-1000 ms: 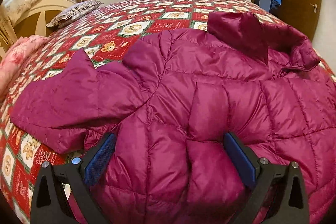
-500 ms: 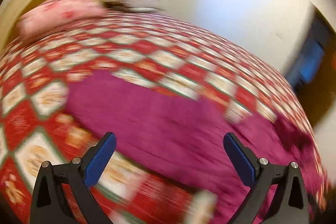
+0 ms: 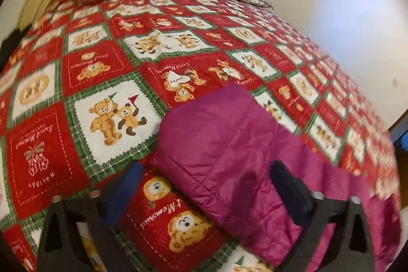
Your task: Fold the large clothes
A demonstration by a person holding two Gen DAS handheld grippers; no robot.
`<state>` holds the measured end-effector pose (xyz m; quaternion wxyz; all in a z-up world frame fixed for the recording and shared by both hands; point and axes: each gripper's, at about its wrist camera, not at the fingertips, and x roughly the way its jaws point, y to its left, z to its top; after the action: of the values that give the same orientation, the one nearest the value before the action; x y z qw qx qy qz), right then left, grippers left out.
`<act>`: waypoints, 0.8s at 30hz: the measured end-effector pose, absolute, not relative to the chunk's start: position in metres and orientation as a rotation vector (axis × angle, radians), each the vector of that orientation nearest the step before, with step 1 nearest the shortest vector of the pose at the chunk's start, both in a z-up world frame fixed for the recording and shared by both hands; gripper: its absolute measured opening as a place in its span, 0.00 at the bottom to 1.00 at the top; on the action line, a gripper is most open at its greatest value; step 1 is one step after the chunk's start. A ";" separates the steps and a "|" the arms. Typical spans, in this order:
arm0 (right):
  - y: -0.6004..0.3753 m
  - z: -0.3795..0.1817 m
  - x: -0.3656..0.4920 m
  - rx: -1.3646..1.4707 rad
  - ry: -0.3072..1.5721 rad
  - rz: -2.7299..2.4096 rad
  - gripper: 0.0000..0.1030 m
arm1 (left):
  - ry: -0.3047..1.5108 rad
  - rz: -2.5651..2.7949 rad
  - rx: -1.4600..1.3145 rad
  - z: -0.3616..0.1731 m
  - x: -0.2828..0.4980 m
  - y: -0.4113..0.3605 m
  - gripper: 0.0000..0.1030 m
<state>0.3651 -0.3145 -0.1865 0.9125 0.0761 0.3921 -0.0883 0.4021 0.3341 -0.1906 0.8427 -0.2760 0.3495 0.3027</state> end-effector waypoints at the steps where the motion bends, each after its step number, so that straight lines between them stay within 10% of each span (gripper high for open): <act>1: -0.315 -0.187 0.365 0.157 0.807 -0.182 0.88 | 0.737 0.670 -0.557 -0.192 0.401 0.332 0.64; 7: -0.315 -0.186 0.365 0.159 0.807 -0.181 0.88 | 0.699 0.588 -0.568 -0.190 0.391 0.341 0.18; 24: -0.317 -0.187 0.364 0.184 0.792 -0.172 0.88 | 0.356 -0.073 -0.127 -0.037 0.382 0.090 0.14</act>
<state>0.3639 -0.3170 -0.1870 0.9149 0.0896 0.3845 -0.0836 0.3816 0.0903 -0.0373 0.9815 -0.0630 0.1771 -0.0360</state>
